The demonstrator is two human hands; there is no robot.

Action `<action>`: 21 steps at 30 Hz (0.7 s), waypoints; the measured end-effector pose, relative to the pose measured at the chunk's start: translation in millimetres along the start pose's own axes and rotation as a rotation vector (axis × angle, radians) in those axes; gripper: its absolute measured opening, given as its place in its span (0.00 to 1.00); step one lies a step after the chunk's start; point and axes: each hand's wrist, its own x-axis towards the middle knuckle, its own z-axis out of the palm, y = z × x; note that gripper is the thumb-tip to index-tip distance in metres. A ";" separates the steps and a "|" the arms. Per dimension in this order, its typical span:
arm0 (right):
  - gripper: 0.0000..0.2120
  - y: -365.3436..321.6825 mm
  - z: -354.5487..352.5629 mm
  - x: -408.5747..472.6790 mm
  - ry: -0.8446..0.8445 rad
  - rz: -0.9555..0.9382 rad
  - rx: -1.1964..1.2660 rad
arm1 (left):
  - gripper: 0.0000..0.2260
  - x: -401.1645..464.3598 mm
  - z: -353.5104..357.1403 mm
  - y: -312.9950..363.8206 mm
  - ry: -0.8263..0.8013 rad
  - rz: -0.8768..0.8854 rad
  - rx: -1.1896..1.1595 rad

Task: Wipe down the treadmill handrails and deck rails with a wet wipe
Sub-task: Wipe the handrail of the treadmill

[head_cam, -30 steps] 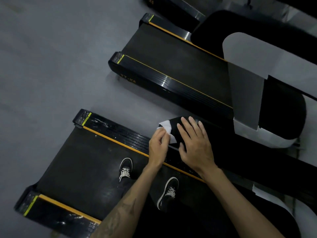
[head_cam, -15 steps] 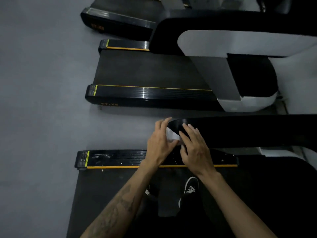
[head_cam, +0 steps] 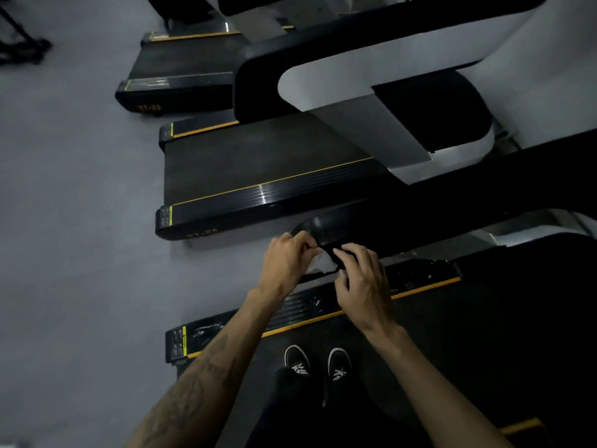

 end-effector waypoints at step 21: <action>0.13 -41.3 113.6 -66.2 0.380 0.707 0.401 | 0.06 -20.8 -11.1 -71.5 -0.283 0.220 0.001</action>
